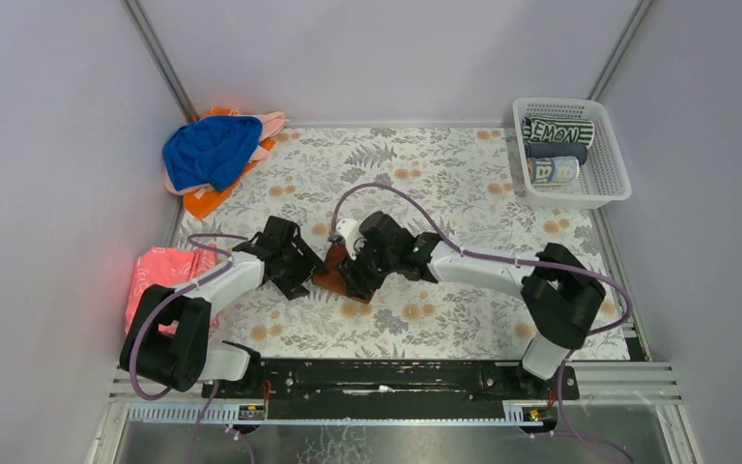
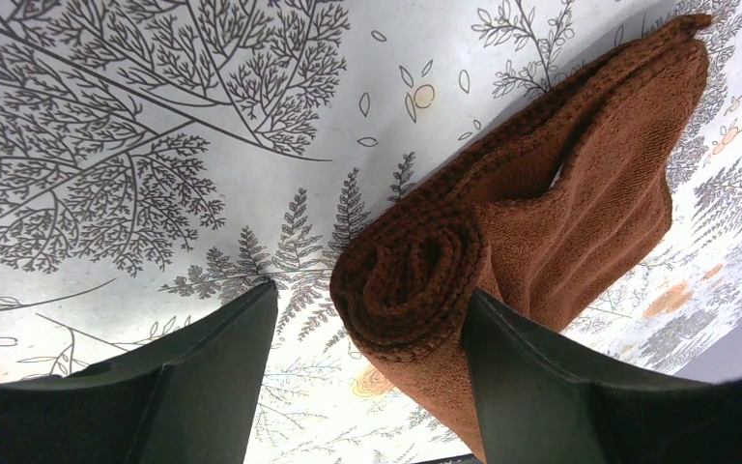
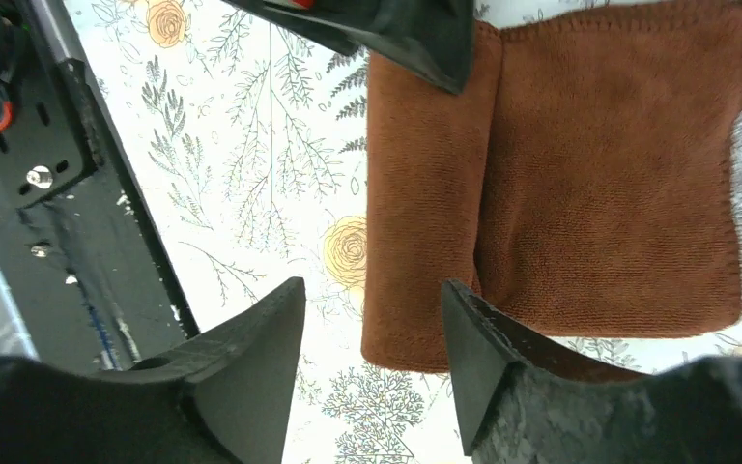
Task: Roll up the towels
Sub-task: Roll the towel at the center of the board.
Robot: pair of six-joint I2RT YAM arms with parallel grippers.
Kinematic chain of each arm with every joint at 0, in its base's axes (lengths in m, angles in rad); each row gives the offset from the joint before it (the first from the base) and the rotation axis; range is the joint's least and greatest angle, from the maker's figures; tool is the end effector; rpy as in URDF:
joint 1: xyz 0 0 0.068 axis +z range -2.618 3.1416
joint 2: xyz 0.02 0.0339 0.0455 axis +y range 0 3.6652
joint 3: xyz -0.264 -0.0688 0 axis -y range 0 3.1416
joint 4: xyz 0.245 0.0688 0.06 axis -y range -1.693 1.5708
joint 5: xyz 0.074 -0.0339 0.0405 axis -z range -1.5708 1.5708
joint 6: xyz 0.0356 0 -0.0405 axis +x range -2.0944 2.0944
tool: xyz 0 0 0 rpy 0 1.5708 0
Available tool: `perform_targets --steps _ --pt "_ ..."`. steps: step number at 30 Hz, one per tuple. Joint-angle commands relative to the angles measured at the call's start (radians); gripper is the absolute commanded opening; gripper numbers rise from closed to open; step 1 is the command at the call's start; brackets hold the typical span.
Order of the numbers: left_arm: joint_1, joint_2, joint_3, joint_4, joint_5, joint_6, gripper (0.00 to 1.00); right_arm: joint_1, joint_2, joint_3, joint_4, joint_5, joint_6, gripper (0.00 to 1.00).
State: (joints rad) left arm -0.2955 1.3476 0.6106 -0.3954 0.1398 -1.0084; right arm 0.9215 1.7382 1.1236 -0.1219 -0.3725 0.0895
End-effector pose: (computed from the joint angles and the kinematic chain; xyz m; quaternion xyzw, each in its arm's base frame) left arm 0.2183 -0.0716 0.1518 -0.3255 0.9178 -0.1858 0.1311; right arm 0.2183 0.3090 0.2096 -0.4317 0.7915 0.3409 0.2664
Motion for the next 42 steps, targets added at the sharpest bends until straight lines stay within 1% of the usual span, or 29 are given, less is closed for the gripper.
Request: perform_targets --steps 1,5,9,20,23,25,27,30,34,38,42 --pt "-0.001 0.051 -0.029 -0.015 -0.050 0.034 0.68 0.101 -0.104 -0.042 0.042 0.317 -0.141 0.63" --pt "-0.001 0.053 -0.026 -0.021 -0.049 0.036 0.68 0.177 -0.129 -0.066 0.069 0.399 -0.218 0.66" --pt "0.000 0.054 -0.026 -0.025 -0.051 0.037 0.68 0.231 -0.100 -0.057 0.061 0.428 -0.268 0.66" --pt "-0.001 0.056 -0.016 -0.035 -0.058 0.045 0.68 0.248 0.113 -0.036 0.058 0.554 -0.337 0.67" --pt "-0.001 0.060 -0.013 -0.035 -0.059 0.047 0.68 0.247 0.154 -0.033 0.051 0.565 -0.353 0.65" --pt "0.000 0.063 -0.010 -0.036 -0.060 0.049 0.68 0.245 0.175 -0.023 0.026 0.553 -0.359 0.60" --pt "0.001 0.059 -0.002 -0.043 -0.069 0.055 0.68 0.239 0.186 -0.008 -0.010 0.511 -0.354 0.53" --pt "0.002 0.046 0.017 -0.061 -0.085 0.062 0.69 0.211 0.182 0.015 -0.072 0.387 -0.333 0.41" --pt "0.007 -0.016 0.032 -0.087 -0.097 0.050 0.73 0.158 0.170 0.058 -0.146 0.162 -0.270 0.18" --pt "0.013 -0.097 0.040 -0.150 -0.123 0.041 0.81 0.094 0.174 0.084 -0.156 -0.071 -0.169 0.08" --pt "0.016 -0.191 0.045 -0.230 -0.165 0.035 0.87 0.028 0.209 0.097 -0.125 -0.228 -0.009 0.07"
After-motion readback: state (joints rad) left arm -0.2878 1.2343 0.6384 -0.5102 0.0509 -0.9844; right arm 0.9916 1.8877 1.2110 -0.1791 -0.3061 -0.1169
